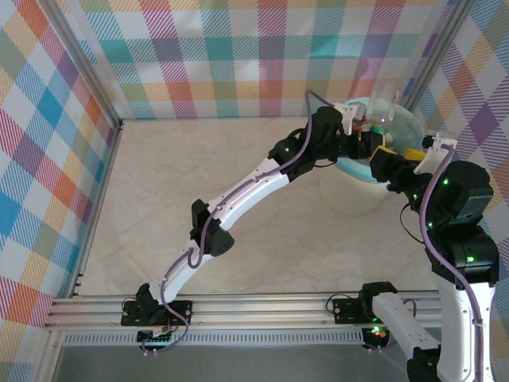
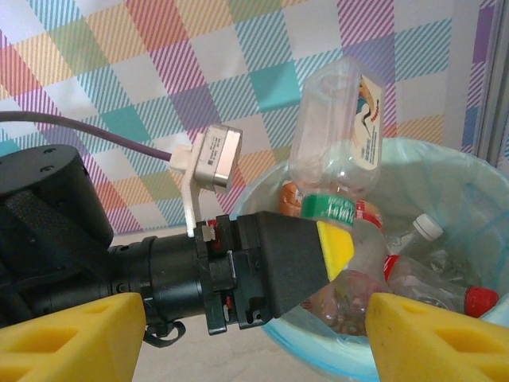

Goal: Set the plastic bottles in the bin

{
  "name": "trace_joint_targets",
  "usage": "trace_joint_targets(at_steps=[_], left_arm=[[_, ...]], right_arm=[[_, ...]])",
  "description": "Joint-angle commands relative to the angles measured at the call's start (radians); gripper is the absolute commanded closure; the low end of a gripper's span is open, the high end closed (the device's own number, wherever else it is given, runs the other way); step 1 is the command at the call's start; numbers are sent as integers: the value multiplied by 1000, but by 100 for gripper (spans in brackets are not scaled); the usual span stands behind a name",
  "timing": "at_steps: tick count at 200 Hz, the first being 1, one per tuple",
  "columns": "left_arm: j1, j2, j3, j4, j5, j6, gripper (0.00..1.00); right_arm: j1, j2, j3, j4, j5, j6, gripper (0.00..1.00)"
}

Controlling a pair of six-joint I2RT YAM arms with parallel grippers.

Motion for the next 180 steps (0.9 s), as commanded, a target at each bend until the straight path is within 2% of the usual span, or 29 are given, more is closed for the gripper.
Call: trace_joint_targets(at_steps=[1,35,108,156,180], left_arm=[[-9,10,29,13,-7,-4,39],[-9,-10,29,-22,-13,26,34],[-9,-83,29,-82,-3,92,35],[-9,-190,28,-195,-44,215,36],[-6,-274,24,-298,-117,324,36]], right_arm=[[1,-12,-11,10,-6,20,26],[1,-13,-17,14,-9,27,27],[1,26,14,-32,1,31,26],[1,104,62,-94,-28,50,26],[0,158,98,-106,-116,78,28]])
